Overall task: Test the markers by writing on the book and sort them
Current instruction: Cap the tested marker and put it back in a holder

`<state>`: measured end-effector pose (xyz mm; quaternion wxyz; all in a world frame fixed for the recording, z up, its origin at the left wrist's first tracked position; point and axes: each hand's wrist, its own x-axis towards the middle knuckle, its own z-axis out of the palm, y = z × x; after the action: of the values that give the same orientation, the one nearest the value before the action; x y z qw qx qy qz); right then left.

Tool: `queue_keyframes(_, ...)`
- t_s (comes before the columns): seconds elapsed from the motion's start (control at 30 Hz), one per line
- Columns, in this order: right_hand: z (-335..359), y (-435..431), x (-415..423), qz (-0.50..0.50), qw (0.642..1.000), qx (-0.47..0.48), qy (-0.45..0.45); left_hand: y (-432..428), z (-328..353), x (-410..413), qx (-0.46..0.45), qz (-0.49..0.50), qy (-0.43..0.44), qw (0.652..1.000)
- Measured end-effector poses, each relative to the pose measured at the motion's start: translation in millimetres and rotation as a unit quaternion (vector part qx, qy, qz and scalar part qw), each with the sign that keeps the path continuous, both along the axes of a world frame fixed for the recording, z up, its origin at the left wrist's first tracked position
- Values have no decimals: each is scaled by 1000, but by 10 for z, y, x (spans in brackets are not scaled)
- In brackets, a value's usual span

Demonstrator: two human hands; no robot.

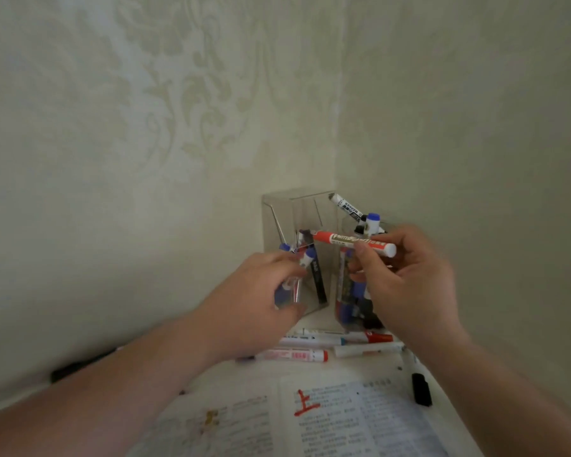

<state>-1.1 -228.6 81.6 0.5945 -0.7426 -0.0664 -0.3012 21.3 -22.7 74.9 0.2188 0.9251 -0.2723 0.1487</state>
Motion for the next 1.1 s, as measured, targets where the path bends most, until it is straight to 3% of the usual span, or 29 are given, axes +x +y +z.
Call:
queue_keyframes(0.13, -11, -3, 6, -2, 1000, -6, -24, -112, 93, 130, 37, -4, -13, 999)
queue_keyframes(0.3, 13, -9, -30, 5, 998, 25, -49, -124, -23, 159, -23, 0, -32, 999)
queue_keyframes(0.47, -93, 26, 9, 7, 997, 16, -77, -104, -12, 176, -65, 7, 4, 998)
queue_keyframes(0.57, -45, 72, 161, -7, 999, -26, -43, -109, 50, 143, -85, 8, -1, 996)
queue_keyframes(0.87, 177, 336, 439, 32, 996, -36, 71, -87, 78, 155, -137, 7, 1, 991)
queue_keyframes(1.0, 146, 344, 403, 24, 996, -45, 75, -75, 36, 151, -143, 8, -9, 990)
queue_keyframes(1.1, 97, 265, 349, 9, 992, -103, 66, -43, -38, 142, -135, -7, -11, 991)
